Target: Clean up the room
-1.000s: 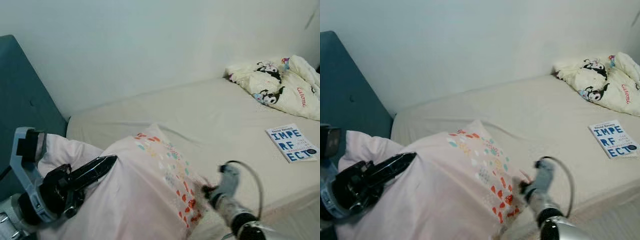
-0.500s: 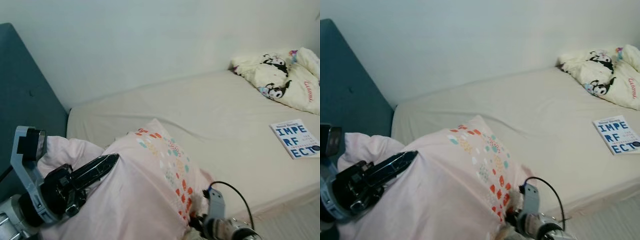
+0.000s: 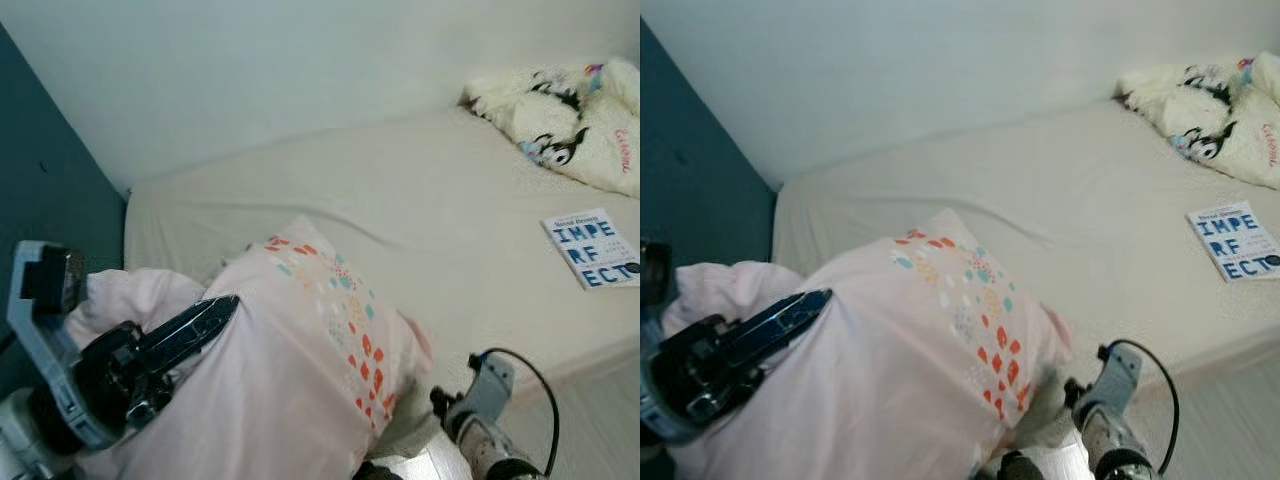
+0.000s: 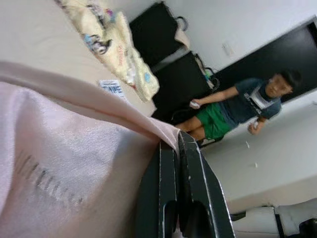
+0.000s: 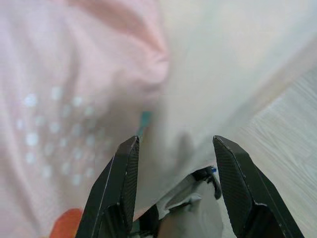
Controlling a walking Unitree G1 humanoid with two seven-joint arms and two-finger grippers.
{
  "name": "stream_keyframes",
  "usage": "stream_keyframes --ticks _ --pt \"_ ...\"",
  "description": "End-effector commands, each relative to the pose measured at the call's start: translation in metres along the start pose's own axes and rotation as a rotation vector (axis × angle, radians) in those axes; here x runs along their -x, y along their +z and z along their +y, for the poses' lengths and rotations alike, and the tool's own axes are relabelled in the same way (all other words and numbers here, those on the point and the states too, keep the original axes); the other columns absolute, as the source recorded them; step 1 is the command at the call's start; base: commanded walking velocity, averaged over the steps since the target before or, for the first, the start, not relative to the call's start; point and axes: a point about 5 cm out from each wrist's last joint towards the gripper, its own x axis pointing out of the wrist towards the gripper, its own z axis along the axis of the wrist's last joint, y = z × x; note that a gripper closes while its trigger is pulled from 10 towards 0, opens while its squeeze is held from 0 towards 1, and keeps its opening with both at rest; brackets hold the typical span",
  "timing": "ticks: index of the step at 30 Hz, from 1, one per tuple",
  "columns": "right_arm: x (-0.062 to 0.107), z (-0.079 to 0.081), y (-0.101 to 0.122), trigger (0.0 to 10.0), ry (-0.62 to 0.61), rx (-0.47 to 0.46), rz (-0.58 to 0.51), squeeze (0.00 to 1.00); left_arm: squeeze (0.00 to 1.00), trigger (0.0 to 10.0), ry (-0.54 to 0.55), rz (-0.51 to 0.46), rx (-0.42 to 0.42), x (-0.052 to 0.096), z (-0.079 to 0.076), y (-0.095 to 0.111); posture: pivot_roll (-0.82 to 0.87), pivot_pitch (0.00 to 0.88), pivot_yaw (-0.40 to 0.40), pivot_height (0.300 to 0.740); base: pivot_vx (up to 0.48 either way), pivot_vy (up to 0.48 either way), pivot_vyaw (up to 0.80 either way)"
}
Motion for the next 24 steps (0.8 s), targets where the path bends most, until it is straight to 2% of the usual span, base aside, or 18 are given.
stream_keyframes --ticks 1,4,6,10,13,15,16,19,24 --pt "0.002 -0.003 -0.017 10.0 -0.032 -0.041 0.062 0.0 0.0 10.0 -0.016 -0.014 -0.004 0.003 -0.015 0.003 0.28 0.384 0.027 0.74 0.0 0.0 0.0" --pt "0.002 0.0 -0.018 10.0 -0.034 -0.048 0.07 0.0 0.0 10.0 -0.006 -0.021 -0.001 0.004 -0.017 0.004 0.28 0.384 0.027 0.74 0.0 0.0 0.0" --pt "0.003 0.004 -0.03 10.0 -0.045 -0.112 0.11 0.0 0.0 10.0 -0.005 -0.083 -0.03 0.001 -0.024 0.01 0.31 0.424 0.019 0.74 0.0 0.0 0.0" --pt "0.005 0.007 -0.04 10.0 -0.052 -0.146 0.132 0.0 0.0 10.0 -0.017 -0.144 -0.062 -0.003 -0.032 0.016 0.32 0.434 0.016 0.74 0.0 0.0 0.0" --pt "0.004 0.017 -0.04 10.0 -0.019 -0.177 0.121 0.0 0.0 10.0 -0.072 -0.36 -0.11 -0.013 -0.042 0.046 0.32 0.43 0.01 0.74 0.0 0.0 0.0" --pt "0.004 0.017 -0.04 10.0 -0.019 -0.177 0.121 0.0 0.0 10.0 -0.072 -0.36 -0.11 -0.013 -0.042 0.046 0.32 0.43 0.01 0.74 0.0 0.0 0.0" --pt "0.002 0.023 -0.031 10.0 0.007 -0.195 0.09 0.0 0.0 10.0 -0.136 -0.483 -0.148 -0.017 -0.049 0.069 0.31 0.41 -0.002 0.74 0.0 0.0 0.0" --pt "0.002 0.025 -0.028 10.0 0.013 -0.203 0.077 0.0 0.0 10.0 -0.161 -0.511 -0.163 -0.018 -0.052 0.076 0.31 0.41 -0.002 0.74 0.0 0.0 0.0" --pt "-0.003 0.022 0.014 10.0 0.03 -0.294 -0.088 0.0 0.0 10.0 -0.231 -0.526 -0.19 -0.021 -0.061 0.08 0.3 0.358 -0.022 0.74 0.0 0.0 0.0"
